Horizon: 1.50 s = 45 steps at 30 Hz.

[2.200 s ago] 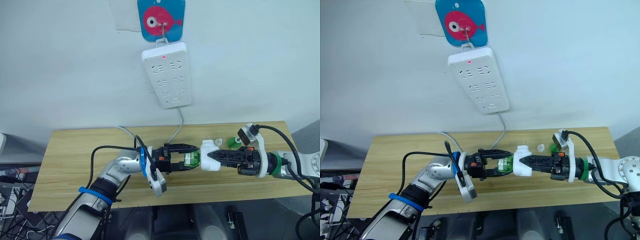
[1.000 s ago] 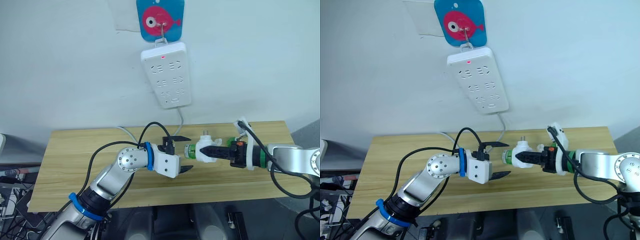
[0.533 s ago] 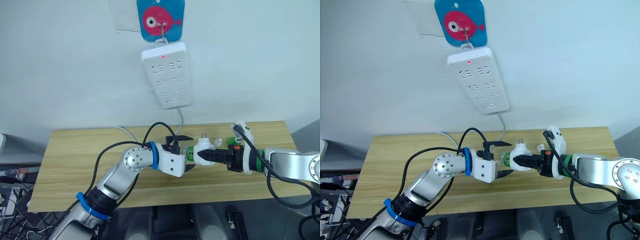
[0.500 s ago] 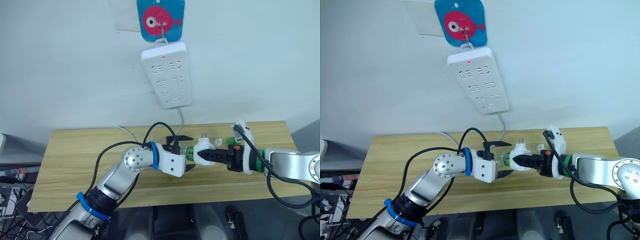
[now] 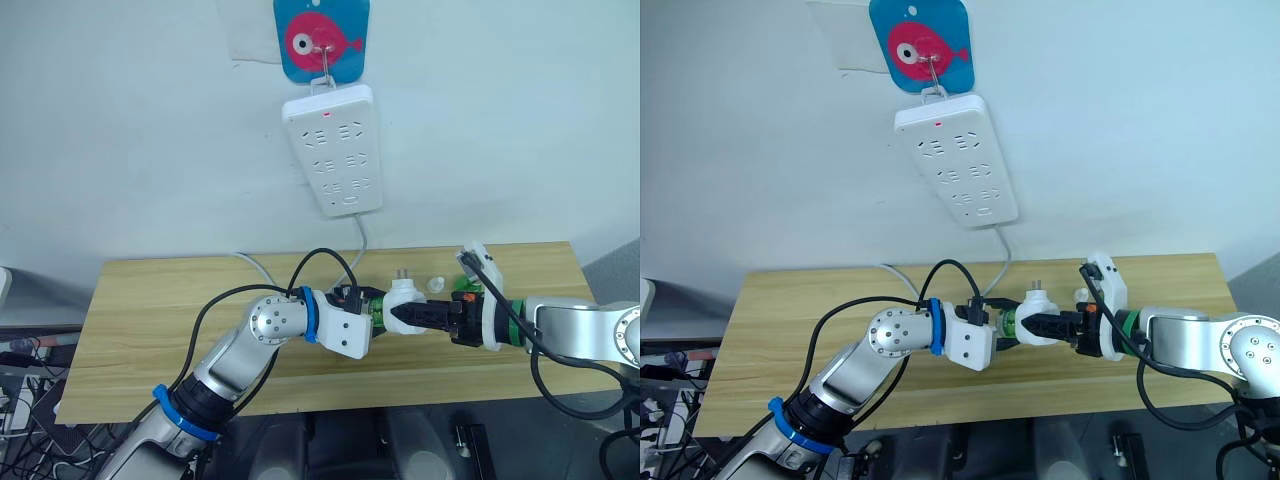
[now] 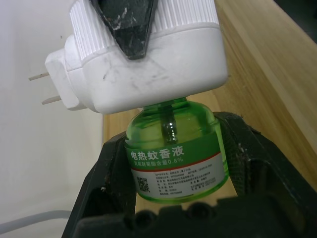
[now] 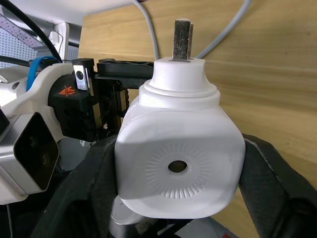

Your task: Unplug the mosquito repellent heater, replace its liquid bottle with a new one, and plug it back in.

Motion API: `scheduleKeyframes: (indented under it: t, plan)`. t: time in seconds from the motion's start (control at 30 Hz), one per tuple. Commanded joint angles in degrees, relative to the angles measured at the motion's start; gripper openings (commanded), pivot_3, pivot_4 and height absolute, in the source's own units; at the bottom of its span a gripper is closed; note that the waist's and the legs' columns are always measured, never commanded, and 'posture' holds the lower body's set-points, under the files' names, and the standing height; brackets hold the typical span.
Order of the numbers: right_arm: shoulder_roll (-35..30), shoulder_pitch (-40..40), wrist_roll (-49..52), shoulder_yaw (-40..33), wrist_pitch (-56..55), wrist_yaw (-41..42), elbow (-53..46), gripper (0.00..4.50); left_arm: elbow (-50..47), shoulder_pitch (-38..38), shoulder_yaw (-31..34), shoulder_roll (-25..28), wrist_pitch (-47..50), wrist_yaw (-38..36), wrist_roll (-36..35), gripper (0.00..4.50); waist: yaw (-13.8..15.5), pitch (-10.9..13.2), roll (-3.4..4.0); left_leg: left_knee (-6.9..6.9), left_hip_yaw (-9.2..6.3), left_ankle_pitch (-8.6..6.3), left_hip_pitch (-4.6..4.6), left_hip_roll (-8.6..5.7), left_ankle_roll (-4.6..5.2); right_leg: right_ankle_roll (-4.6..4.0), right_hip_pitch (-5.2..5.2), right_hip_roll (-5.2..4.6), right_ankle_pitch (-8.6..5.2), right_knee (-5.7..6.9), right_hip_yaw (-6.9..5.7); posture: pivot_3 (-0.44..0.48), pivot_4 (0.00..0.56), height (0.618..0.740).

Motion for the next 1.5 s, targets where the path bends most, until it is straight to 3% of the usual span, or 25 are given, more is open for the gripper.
scheduleKeyframes:
  t: [0.03, 0.3, 0.47, 0.57, 0.77, 0.9, 1.47, 1.5]
  plan:
    - [-3.22, -1.03, 0.6, -2.05, -0.33, 0.96, -4.2, 4.46, 1.91, 0.7, 1.97, -2.31, -1.15, 1.41, -3.08, 2.28, 0.03, 0.0, -0.01, 0.01, -0.03, 0.0, 0.0, 0.0, 0.0, 0.0, 0.0, 0.0, 0.0, -0.01, -0.03, -0.166, 0.309, 0.74]
    - [-1.9, 14.01, -1.45, -16.83, -11.44, -1.27, -18.47, 4.46, 5.92, 3.73, 8.31, -9.79, -4.18, 1.87, -15.25, 2.28, -0.22, 0.0, 0.0, 0.01, -0.03, 0.0, -0.03, 0.04, 0.01, 0.0, 0.0, 0.0, 0.0, 0.0, -0.04, -0.201, 0.317, 0.74]
    - [4.76, 25.93, -16.04, -21.7, -17.99, 0.53, -30.55, 4.46, 5.75, 6.16, 9.85, -12.7, -8.2, 2.06, -19.01, 2.28, -0.21, 0.0, -0.02, 0.0, -0.06, 0.0, -0.03, 0.04, 0.0, 0.0, 0.01, 0.02, 0.0, 0.0, -0.03, -0.22, 0.316, 0.74]
    - [9.46, 30.56, -29.72, -19.56, -21.84, 3.92, -36.45, 4.46, 5.45, 7.64, 10.3, -14.25, -9.46, 1.36, -21.82, 2.28, -0.36, -0.04, 0.01, 0.01, 0.0, 0.01, 0.02, 0.03, -0.01, 0.0, 0.01, 0.02, 0.0, 0.01, -0.01, -0.236, 0.315, 0.74]
    - [13.89, 28.4, -43.88, -7.98, -26.48, 5.76, -37.25, 4.46, 3.23, 8.06, 9.96, -15.43, -6.47, 0.62, -25.66, 2.28, -1.21, -0.07, 0.02, 0.01, -0.02, 0.04, 0.09, 0.04, -0.07, 0.0, 0.02, 0.1, 0.0, 0.03, -0.01, -0.242, 0.309, 0.74]
    - [17.69, 26.2, -47.04, -3.81, -26.74, 3.87, -37.25, 4.46, 2.62, 7.81, 9.88, -15.56, -5.69, 0.55, -26.24, 2.28, -1.49, -0.08, 0.02, -0.01, 0.01, 0.11, 0.08, 0.04, -0.2, 0.0, 0.02, 0.11, 0.0, 0.03, 0.01, -0.235, 0.303, 0.74]
    - [24.88, 23.95, -55.37, 0.15, -24.69, 3.12, -36.49, 4.46, -0.44, 9.78, 9.02, -15.25, -5.44, 0.59, -26.6, 2.28, -1.5, -0.36, 0.06, -0.02, -0.01, 0.13, 0.09, 0.04, -0.22, 0.0, 0.01, 0.11, 0.0, 0.04, 0.01, -0.21, 0.28, 0.74]
    - [25.07, 23.93, -55.6, 0.15, -24.7, 3.2, -36.5, 4.3, -0.5, 9.8, 9.02, -15.33, -5.37, 0.64, -26.63, 2.28, -1.5, -0.42, 0.06, -0.02, -0.01, 0.13, 0.09, 0.04, -0.22, 0.0, 0.01, 0.11, 0.0, 0.04, 0.0, -0.21, 0.28, 0.74]
